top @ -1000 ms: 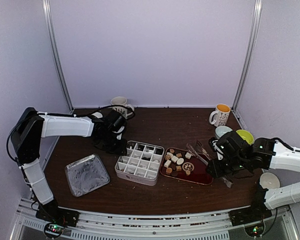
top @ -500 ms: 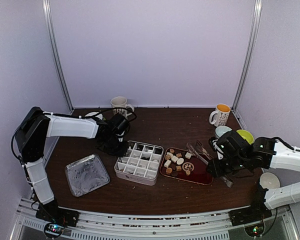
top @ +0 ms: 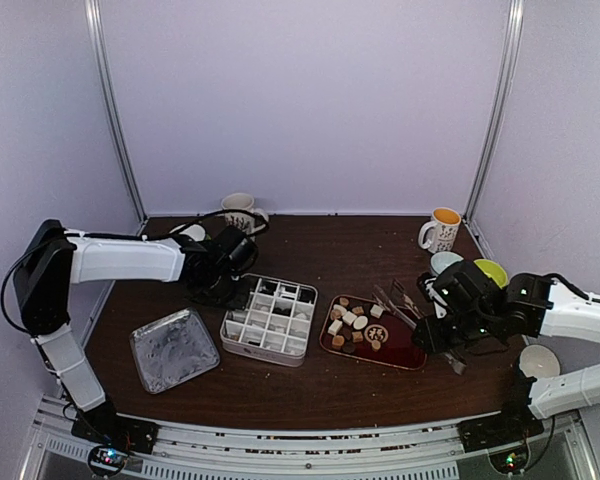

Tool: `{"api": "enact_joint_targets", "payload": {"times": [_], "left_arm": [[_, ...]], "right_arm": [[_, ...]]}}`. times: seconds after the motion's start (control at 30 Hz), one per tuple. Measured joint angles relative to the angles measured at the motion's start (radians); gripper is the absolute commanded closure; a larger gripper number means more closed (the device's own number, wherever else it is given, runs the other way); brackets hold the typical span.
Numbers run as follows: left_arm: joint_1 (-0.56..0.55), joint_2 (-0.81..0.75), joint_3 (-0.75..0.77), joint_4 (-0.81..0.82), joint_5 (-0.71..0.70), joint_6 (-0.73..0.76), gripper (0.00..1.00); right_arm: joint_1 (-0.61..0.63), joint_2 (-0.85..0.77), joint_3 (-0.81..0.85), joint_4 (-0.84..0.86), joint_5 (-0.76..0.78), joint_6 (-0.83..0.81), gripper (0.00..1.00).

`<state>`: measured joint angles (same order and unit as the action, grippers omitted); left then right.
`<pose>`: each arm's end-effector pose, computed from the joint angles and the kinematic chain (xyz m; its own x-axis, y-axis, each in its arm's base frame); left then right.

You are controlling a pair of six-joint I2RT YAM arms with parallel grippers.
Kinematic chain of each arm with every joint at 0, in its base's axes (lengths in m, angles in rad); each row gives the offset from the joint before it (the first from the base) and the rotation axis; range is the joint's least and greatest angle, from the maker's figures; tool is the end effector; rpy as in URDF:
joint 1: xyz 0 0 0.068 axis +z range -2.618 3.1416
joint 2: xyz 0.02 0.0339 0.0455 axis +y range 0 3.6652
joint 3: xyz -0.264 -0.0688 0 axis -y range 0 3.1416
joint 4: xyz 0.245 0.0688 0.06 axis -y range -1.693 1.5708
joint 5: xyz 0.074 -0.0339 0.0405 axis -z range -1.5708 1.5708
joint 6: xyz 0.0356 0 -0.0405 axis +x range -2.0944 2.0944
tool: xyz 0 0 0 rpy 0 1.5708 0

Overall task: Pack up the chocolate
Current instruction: Pick up the packing box from the center of the board, then place the packing box at the center of the board.

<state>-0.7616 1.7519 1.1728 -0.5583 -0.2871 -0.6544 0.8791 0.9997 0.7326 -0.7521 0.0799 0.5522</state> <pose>0.2609 -0.2348 0.1912 -0.8716 0.0245 -0.4896 0.0570 0.9970 -0.0517 0.1213 0.1421 0.2356 -0.8512 -0.2080 -0.4818 -0.3459 0.9128 0.2170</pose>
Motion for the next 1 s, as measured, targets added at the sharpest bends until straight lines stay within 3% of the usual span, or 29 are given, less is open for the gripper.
{"api": "enact_joint_targets", "payload": {"times": [0.23, 0.5, 0.7, 1.0], "left_arm": [[-0.028, -0.142, -0.091, 0.026, -0.122, 0.005, 1.0], [-0.144, -0.267, -0.194, 0.146, -0.302, 0.07, 1.0], [-0.157, -0.366, -0.306, 0.272, -0.312, 0.145, 1.0], [-0.157, -0.41, -0.369, 0.347, -0.312, 0.185, 1.0]], "right_arm": [[0.0, -0.002, 0.005, 0.001, -0.013, -0.009, 0.57], [0.003, -0.058, 0.006, 0.019, -0.061, -0.045, 0.57], [0.01, -0.095, 0.014, -0.003, -0.132, -0.074, 0.58], [0.02, -0.019, 0.095, -0.194, -0.24, -0.083, 0.61]]}}
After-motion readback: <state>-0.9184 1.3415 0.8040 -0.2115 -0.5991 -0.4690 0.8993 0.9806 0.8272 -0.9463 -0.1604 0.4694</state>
